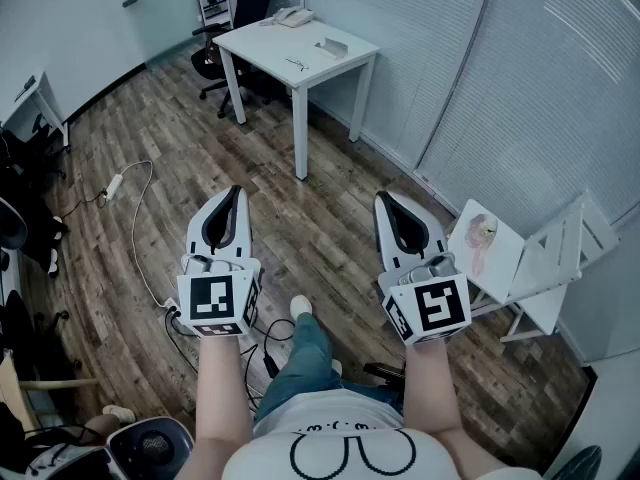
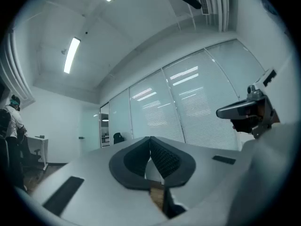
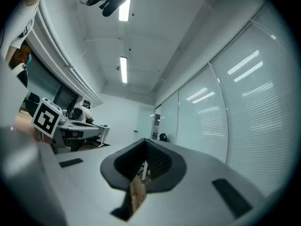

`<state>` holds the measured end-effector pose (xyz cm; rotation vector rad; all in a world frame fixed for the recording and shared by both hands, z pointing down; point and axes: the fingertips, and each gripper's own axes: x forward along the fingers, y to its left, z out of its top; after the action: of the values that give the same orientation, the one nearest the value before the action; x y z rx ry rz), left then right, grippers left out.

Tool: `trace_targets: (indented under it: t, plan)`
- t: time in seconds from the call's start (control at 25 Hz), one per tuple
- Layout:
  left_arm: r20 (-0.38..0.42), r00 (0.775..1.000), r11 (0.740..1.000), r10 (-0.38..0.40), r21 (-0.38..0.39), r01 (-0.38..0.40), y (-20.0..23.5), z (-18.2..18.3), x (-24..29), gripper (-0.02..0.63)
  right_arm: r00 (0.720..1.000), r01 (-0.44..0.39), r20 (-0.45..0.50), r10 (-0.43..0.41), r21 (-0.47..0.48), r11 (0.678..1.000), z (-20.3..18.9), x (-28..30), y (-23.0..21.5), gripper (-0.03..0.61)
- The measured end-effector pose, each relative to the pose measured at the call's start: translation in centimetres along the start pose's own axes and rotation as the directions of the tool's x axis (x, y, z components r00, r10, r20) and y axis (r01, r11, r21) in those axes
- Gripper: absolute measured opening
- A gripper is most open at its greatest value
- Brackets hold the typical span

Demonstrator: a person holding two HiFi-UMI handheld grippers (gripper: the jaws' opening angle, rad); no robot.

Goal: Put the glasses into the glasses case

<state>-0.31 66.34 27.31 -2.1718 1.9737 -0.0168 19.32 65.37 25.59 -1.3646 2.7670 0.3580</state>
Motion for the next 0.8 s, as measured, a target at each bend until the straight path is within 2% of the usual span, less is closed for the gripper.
trace_targets:
  t: [0.24,0.36,0.56,0.8]
  plan:
    - [-0.002,1.000,0.999,0.027,-0.030,-0.027,1.7,-0.5,0.4,0.017,1.000,-0.018,-0.005,0.018,-0.003,1.000,-0.1,1.5,0.5,0.011]
    - [-0.004,0.999,0.998,0.034,-0.051,-0.034,2.6,-1.4,2.3,0.017,1.000,-0.021,-0.016,0.021,-0.001,1.000,-1.1,3.5,-0.2,0.011]
    - [-0.008,1.000,0.997,0.025,-0.071,-0.025,4.5,-3.0,8.1,0.017,0.999,-0.024,-0.031,0.024,0.009,1.000,-2.7,8.9,-2.2,0.012]
    - [-0.018,1.000,0.997,-0.002,-0.071,0.001,7.8,-5.2,19.1,0.017,0.997,-0.041,-0.058,0.041,0.008,0.999,-5.0,19.5,-5.9,0.011]
